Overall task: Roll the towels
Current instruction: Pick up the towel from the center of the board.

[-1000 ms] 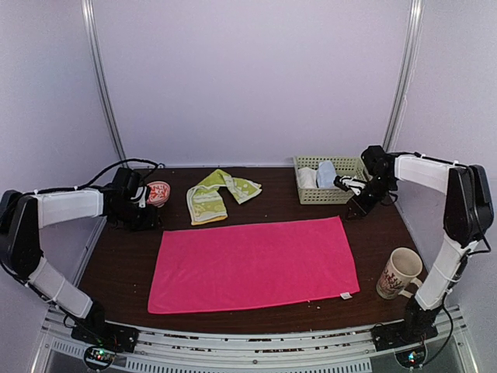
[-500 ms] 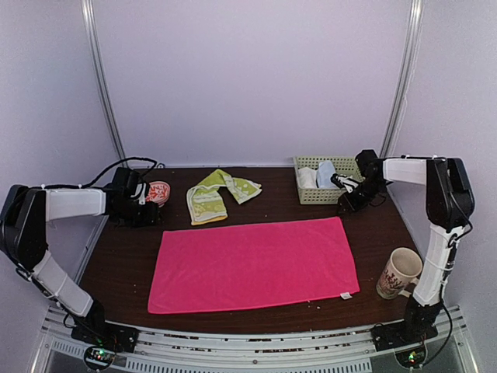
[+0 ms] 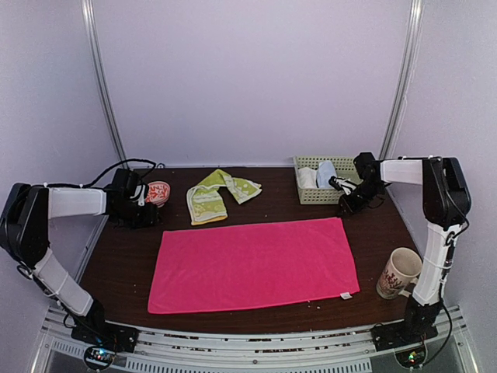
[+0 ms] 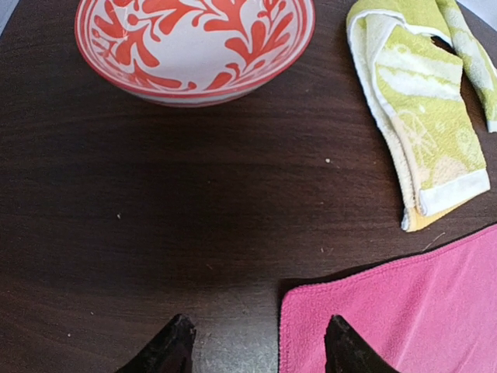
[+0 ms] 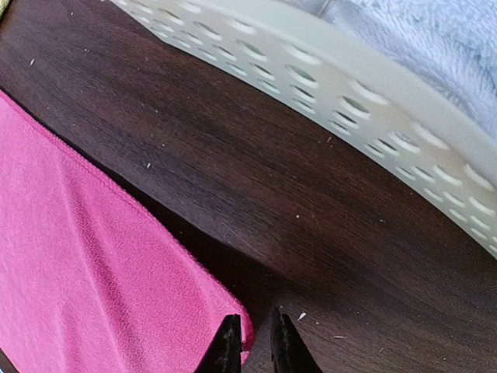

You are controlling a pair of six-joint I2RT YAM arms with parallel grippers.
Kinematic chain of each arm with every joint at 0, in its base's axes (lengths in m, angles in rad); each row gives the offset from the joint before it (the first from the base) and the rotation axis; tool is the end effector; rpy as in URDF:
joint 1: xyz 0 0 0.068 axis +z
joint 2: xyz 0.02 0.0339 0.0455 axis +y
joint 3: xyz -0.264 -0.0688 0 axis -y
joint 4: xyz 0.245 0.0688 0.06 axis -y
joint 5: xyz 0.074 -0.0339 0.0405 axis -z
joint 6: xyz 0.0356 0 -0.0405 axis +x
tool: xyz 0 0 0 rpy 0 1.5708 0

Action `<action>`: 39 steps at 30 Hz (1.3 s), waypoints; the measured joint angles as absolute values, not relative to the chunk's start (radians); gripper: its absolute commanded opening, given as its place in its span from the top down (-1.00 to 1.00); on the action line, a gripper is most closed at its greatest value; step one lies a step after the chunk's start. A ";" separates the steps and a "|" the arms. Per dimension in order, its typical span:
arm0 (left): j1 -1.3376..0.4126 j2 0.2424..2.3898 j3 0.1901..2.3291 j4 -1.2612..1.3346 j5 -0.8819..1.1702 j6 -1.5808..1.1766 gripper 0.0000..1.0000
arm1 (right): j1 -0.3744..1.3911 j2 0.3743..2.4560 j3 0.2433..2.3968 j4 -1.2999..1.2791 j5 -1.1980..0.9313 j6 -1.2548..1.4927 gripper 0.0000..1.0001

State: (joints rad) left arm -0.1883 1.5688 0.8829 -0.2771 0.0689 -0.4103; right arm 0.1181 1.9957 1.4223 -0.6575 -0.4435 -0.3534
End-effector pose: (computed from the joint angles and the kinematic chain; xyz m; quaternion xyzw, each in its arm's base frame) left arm 0.3037 -0.0604 0.1789 -0.0954 0.9489 -0.1196 0.2761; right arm 0.3980 0.0626 0.1714 -0.2607 0.9262 0.1959 0.1893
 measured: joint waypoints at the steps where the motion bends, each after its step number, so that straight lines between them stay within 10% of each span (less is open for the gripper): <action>1: -0.186 1.574 0.883 -0.277 0.071 -0.409 -0.18 | 0.118 1.996 1.422 -0.657 -0.444 -0.352 0.82; 11: -0.175 1.590 0.898 -0.281 0.094 -0.379 -0.18 | 0.118 2.000 1.422 -0.659 -0.471 -0.327 0.40; 39: -0.154 1.604 0.921 -0.296 0.139 -0.356 -0.24 | 0.118 2.000 1.400 -0.682 -0.463 -0.331 1.00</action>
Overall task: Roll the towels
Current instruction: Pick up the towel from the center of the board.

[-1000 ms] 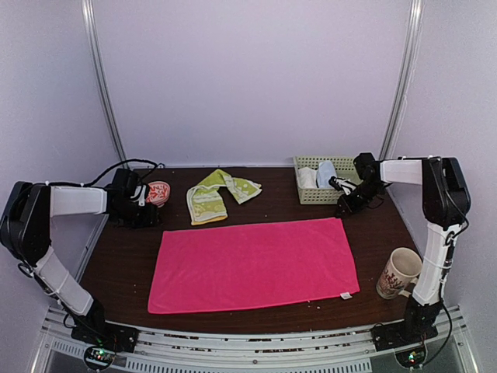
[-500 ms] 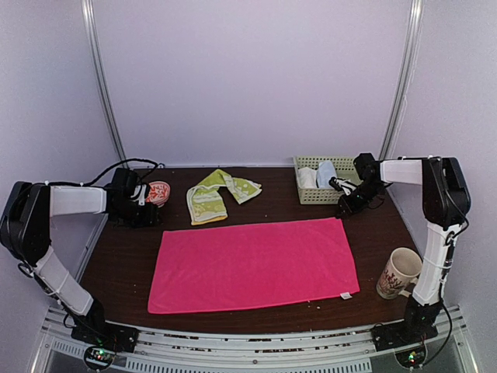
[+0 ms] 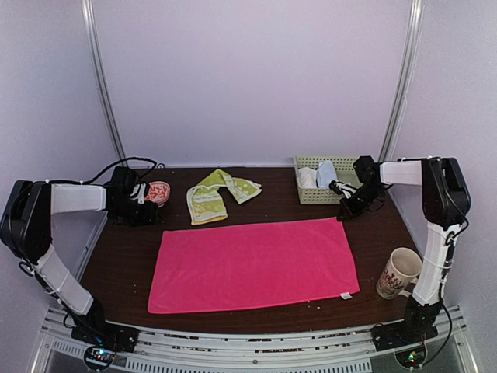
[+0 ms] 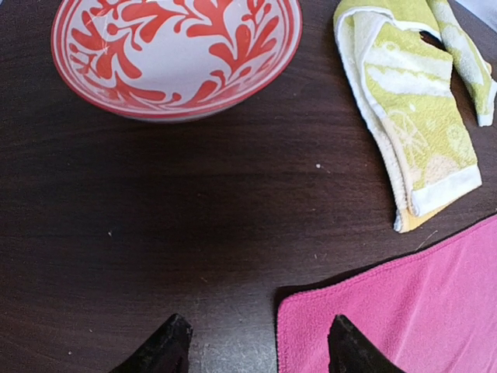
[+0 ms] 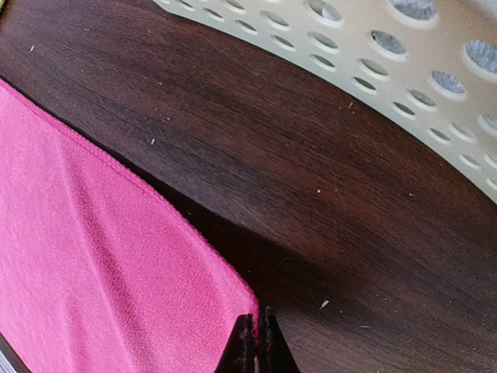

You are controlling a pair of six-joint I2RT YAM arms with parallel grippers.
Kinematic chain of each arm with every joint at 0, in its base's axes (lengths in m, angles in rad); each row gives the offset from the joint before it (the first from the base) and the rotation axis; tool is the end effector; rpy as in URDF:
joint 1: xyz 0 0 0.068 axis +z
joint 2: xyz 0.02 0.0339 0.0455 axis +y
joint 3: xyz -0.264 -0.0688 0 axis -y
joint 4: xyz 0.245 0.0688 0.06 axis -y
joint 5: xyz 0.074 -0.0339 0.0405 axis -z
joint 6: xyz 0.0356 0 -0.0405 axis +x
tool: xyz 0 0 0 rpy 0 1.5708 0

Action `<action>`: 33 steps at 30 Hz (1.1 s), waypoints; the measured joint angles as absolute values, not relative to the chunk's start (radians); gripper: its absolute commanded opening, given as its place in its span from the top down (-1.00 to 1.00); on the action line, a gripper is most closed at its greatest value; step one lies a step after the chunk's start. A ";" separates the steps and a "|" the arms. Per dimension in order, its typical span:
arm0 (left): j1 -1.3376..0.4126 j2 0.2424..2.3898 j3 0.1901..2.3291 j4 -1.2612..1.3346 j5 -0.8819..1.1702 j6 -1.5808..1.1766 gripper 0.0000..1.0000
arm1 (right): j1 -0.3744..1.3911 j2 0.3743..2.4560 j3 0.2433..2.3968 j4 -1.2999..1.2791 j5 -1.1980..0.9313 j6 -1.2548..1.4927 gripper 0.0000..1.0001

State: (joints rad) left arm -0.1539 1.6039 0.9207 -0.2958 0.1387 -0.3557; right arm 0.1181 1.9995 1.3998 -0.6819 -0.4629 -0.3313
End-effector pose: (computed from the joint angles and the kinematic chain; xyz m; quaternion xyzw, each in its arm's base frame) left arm 0.3131 -0.0535 0.1785 -0.0760 0.9514 -0.1375 0.2648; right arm 0.3914 0.0625 0.1634 -0.2468 0.9316 0.2108 0.1636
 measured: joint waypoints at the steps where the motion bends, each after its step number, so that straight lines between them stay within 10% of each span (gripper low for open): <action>1: -0.152 1.609 0.925 -0.299 0.143 -0.355 -0.24 | 0.118 2.000 1.400 -0.680 -0.463 -0.330 1.00; 33: -0.101 1.818 0.979 -0.288 0.484 -0.295 0.49 | 0.118 2.000 1.400 -0.630 -0.437 -0.317 0.99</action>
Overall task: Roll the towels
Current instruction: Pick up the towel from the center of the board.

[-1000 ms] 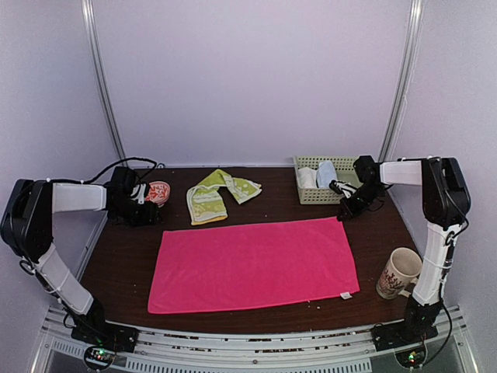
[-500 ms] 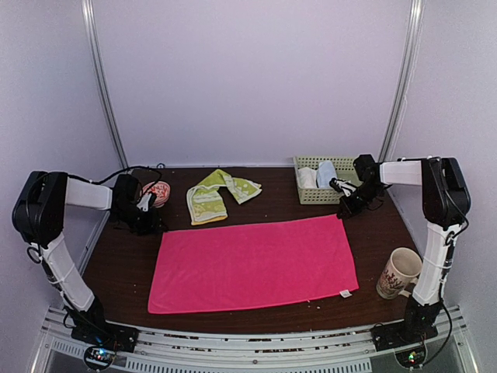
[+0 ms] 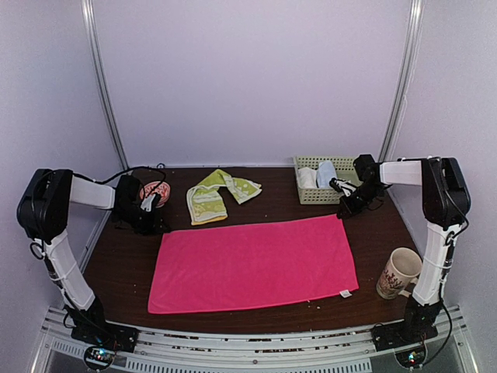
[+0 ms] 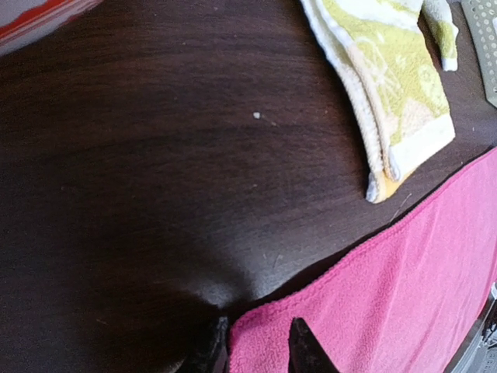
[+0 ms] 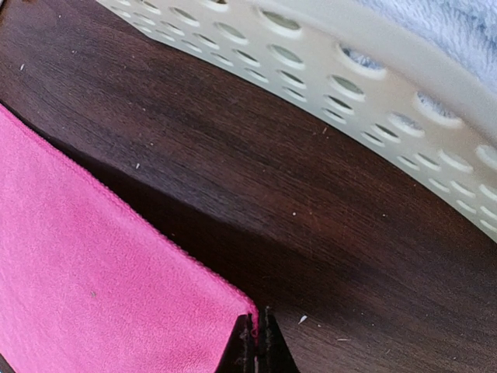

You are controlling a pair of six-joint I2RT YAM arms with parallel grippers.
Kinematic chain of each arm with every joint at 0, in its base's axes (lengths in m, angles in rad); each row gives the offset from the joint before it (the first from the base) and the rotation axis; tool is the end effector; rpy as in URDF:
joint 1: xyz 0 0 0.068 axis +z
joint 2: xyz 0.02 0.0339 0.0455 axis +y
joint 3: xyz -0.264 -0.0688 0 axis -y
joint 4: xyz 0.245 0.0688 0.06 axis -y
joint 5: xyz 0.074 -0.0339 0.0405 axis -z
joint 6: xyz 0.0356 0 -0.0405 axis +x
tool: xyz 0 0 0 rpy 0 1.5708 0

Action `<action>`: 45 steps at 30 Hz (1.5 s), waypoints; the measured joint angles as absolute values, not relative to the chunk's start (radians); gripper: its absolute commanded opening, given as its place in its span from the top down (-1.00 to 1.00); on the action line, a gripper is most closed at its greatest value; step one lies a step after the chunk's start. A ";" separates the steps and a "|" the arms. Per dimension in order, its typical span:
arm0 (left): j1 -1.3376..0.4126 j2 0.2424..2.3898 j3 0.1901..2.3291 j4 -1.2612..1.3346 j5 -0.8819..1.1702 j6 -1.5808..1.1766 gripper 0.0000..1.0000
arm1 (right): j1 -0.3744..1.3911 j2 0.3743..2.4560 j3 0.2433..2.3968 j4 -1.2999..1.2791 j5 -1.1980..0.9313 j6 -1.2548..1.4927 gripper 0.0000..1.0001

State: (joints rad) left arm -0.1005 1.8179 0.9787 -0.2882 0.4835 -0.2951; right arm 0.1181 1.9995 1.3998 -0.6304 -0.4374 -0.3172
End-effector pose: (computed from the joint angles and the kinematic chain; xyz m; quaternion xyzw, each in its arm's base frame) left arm 0.3348 -0.0504 0.1319 -0.0396 0.9478 -0.2709 0.1634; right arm 0.3968 0.0623 0.1647 -0.2437 0.9314 0.1963 0.1859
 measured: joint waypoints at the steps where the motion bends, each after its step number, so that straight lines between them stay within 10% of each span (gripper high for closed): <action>1: -0.101 1.819 0.979 -0.289 0.484 -0.292 0.51 | 0.118 2.000 1.400 -0.630 -0.437 -0.317 0.99; 16: -0.099 1.848 1.001 -0.297 0.477 -0.260 1.00 | 0.118 2.000 1.399 -0.630 -0.438 -0.317 0.99; 45: -0.099 1.583 0.960 -0.211 0.427 -0.255 1.00 | 0.037 1.903 1.386 -0.607 -0.573 -0.339 1.00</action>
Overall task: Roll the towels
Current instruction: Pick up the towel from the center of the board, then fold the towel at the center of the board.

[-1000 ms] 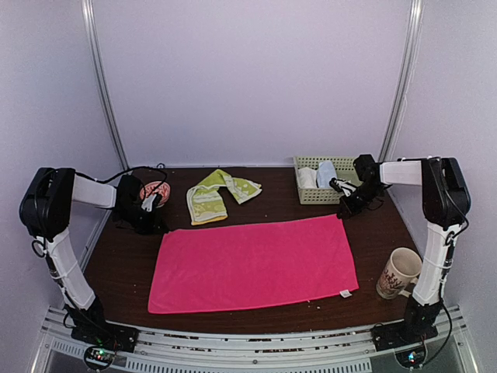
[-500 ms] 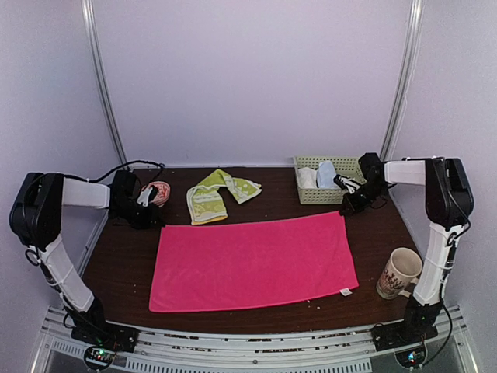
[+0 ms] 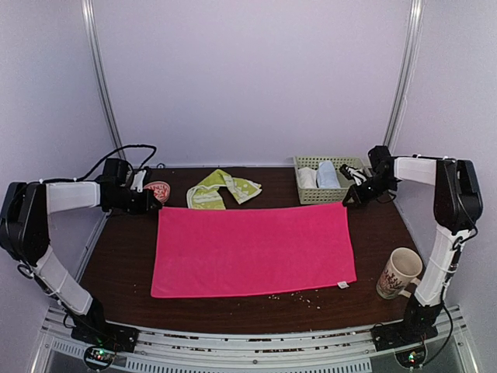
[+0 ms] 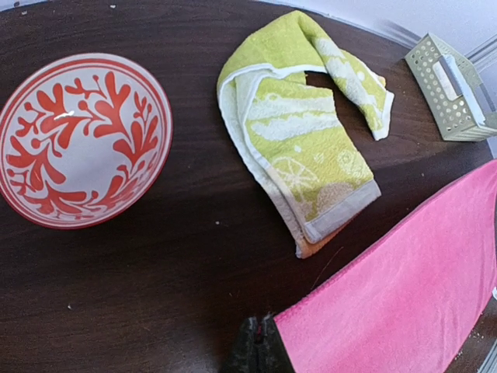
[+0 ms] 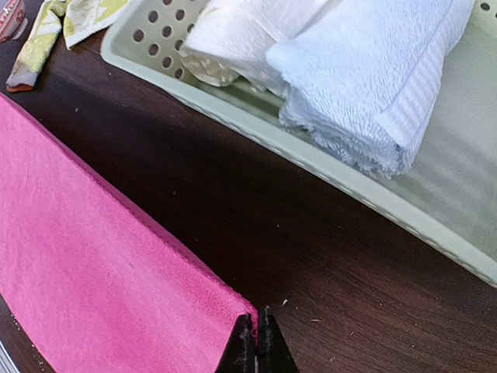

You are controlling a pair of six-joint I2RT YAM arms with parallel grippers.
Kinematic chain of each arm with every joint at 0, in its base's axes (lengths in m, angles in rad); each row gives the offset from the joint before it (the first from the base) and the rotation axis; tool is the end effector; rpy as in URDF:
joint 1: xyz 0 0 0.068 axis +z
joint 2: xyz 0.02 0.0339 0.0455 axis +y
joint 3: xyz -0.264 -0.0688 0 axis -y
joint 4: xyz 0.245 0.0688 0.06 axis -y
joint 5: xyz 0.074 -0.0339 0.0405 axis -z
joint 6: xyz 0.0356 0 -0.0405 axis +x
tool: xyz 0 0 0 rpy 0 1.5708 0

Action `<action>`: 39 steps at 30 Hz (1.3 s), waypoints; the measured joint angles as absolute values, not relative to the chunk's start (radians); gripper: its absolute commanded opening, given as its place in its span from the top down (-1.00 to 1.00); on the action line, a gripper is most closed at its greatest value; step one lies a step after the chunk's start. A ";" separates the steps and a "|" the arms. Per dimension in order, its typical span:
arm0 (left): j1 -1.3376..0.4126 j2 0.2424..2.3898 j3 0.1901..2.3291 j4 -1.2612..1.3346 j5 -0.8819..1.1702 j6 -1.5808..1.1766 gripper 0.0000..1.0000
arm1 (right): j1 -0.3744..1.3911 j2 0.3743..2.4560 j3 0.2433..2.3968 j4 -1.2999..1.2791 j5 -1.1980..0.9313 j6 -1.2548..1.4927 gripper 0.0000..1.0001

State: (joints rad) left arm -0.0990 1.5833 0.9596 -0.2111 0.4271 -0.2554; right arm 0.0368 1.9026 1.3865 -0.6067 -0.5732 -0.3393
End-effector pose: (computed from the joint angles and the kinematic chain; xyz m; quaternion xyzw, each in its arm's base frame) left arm 0.3256 -0.0472 0.2042 0.0048 0.9150 -0.2566 0.3112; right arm 0.3927 0.0338 0.2007 -0.2365 0.9070 0.2404 0.2522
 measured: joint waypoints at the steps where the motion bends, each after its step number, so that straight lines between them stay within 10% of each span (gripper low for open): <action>1: -0.099 1.575 0.960 -0.212 0.427 -0.255 1.00 | 0.036 1.892 1.386 -0.606 -0.580 -0.345 1.00; 39: -0.099 1.407 0.907 -0.562 0.370 -0.268 1.00 | 0.033 1.650 1.143 -0.774 -0.731 -0.617 1.00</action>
